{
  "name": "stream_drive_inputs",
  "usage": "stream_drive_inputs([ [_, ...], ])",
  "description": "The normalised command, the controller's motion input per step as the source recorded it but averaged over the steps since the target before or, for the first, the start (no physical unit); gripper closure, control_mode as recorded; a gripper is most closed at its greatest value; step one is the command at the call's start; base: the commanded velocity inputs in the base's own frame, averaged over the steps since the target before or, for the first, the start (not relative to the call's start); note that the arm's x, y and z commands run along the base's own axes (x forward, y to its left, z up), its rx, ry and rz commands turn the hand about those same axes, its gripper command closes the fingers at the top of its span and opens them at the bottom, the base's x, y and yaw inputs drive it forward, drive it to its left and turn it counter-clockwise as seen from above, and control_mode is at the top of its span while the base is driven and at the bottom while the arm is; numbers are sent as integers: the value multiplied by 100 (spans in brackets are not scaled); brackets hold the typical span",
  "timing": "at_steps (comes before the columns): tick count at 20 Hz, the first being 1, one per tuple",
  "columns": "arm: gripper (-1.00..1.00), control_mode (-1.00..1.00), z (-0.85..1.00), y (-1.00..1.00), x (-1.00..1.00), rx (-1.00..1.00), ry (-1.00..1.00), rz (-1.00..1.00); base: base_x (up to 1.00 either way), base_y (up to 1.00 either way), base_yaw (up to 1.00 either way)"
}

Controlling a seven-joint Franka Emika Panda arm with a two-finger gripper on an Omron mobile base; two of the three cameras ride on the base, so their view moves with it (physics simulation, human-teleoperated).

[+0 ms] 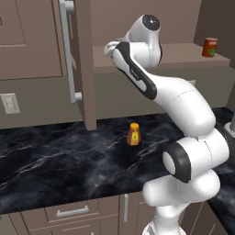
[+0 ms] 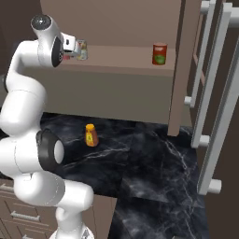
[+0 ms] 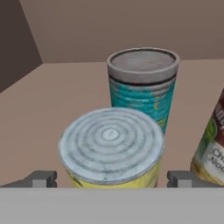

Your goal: Stack two cans on top of the other two cans in the cabinet.

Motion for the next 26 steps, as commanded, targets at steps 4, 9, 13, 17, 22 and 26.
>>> stream_drive_inputs([
  [4,100,-100,0,4,4,0,0,0,0,0,0],
  [9,100,-100,0,2,0,0,0,0,0,0,0],
  [13,100,-100,0,0,-6,0,3,0,0,0,0],
  [17,100,-100,22,2,-18,0,0,0,0,0,0],
  [22,100,-100,43,0,-16,0,0,-1,0,0,0],
  [26,100,-100,40,-1,-19,0,0,-4,0,0,0],
])
